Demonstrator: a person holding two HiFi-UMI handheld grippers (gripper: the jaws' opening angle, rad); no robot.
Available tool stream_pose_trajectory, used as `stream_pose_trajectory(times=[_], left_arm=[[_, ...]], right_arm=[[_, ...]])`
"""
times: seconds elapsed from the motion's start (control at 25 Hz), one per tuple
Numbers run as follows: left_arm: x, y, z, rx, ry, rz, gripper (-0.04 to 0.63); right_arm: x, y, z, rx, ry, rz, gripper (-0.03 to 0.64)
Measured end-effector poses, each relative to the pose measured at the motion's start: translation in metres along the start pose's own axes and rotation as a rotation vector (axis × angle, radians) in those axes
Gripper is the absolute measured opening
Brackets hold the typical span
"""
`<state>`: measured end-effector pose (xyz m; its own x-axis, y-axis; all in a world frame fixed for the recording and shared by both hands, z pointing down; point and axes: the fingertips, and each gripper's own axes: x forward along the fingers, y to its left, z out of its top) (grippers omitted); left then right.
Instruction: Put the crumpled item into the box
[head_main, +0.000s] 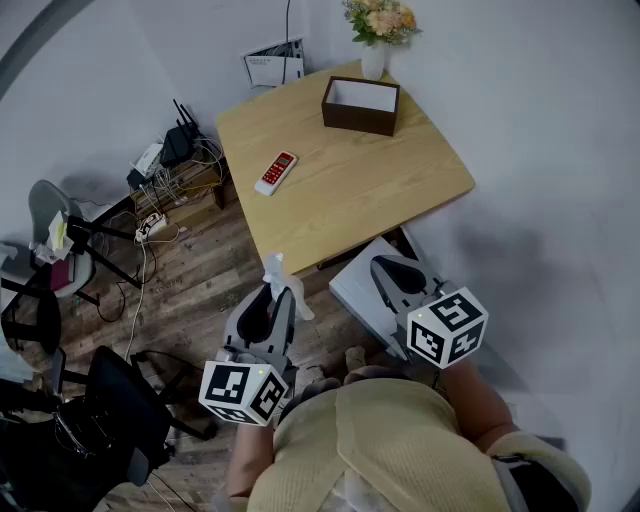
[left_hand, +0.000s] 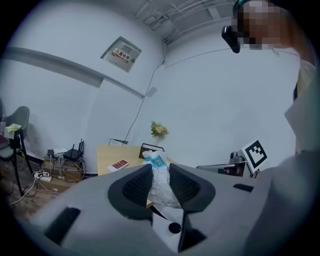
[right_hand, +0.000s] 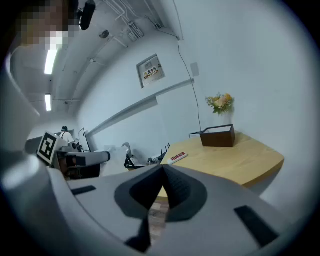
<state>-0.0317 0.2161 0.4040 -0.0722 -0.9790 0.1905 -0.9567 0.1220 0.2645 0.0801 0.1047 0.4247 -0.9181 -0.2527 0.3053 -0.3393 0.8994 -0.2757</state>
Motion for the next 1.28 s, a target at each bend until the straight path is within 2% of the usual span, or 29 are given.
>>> stream_pose_trajectory(times=[0.56, 0.92, 1.28], left_arm=[[0.038, -0.016, -0.010, -0.003, 0.029, 0.019, 0.117], [0.050, -0.014, -0.006, 0.018, 0.029, 0.022, 0.117], [0.075, -0.007, -0.010, -0.003, 0.042, -0.004, 0.117]], right_arm=[[0.004, -0.036, -0.007, 0.030, 0.027, 0.050, 0.029], [0.008, -0.049, -0.006, 0.050, 0.027, 0.035, 0.029], [0.016, -0.060, -0.008, 0.050, 0.053, 0.012, 0.029]])
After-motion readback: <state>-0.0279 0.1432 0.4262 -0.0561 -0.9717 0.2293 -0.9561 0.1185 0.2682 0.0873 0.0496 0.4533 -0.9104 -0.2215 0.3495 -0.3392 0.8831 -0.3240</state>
